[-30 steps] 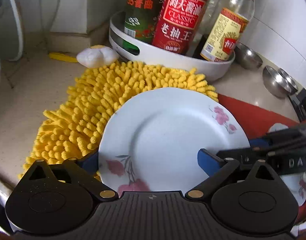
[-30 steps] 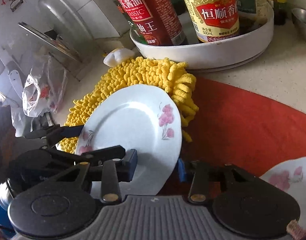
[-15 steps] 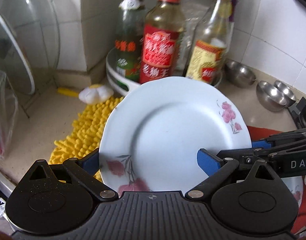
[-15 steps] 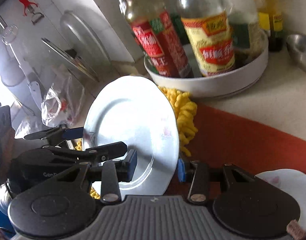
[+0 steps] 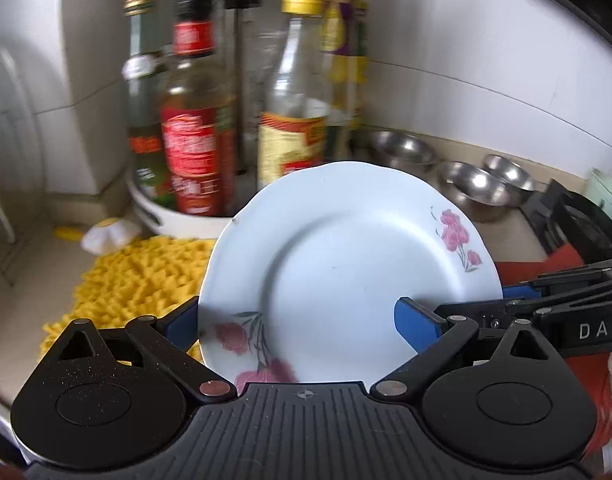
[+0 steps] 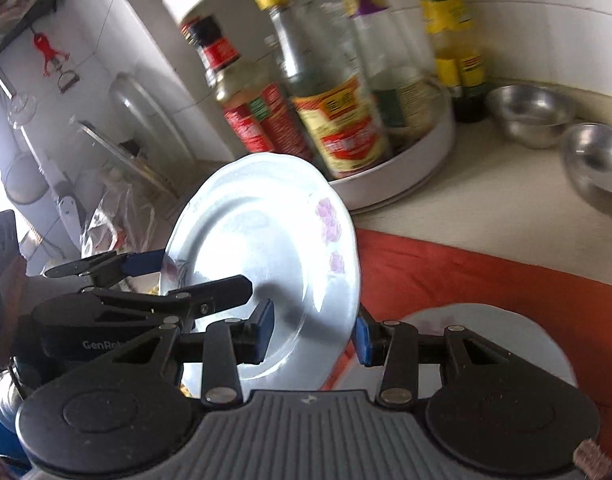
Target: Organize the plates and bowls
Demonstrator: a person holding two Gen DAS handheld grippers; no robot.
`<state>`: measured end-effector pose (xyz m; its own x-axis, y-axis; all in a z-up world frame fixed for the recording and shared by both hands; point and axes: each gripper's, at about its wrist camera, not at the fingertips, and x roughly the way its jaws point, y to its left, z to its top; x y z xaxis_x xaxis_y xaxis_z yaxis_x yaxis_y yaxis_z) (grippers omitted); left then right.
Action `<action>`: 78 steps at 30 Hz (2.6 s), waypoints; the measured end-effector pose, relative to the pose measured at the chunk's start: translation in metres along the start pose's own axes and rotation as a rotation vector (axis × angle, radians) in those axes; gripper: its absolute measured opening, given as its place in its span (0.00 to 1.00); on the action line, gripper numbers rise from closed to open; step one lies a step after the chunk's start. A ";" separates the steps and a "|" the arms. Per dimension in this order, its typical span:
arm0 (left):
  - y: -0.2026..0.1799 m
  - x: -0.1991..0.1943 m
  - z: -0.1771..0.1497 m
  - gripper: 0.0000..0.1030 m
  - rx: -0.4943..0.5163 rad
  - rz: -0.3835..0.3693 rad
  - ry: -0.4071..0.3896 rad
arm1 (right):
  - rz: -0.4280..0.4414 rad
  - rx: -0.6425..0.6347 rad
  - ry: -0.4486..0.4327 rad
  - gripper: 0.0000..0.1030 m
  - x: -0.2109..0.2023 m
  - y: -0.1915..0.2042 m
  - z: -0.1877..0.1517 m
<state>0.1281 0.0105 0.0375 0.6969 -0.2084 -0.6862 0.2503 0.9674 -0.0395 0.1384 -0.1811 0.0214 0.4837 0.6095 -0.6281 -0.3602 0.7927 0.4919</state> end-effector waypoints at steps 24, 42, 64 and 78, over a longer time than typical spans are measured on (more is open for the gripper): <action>-0.099 0.033 -0.027 0.96 0.140 -0.145 0.109 | -0.151 0.202 -0.024 0.37 -0.068 -0.080 -0.056; -0.112 0.054 -0.037 0.94 0.153 -0.163 0.174 | -0.200 0.221 0.024 0.37 -0.063 -0.096 -0.065; -0.111 0.048 -0.030 0.98 0.164 -0.103 0.140 | -0.308 0.027 -0.069 0.40 -0.064 -0.080 -0.049; -0.095 0.025 -0.021 0.99 0.077 0.016 0.084 | -0.255 -0.044 -0.127 0.43 -0.070 -0.052 -0.040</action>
<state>0.1075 -0.0834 0.0085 0.6433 -0.1775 -0.7448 0.2929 0.9558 0.0252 0.0911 -0.2640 0.0153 0.6583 0.3860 -0.6463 -0.2464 0.9217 0.2995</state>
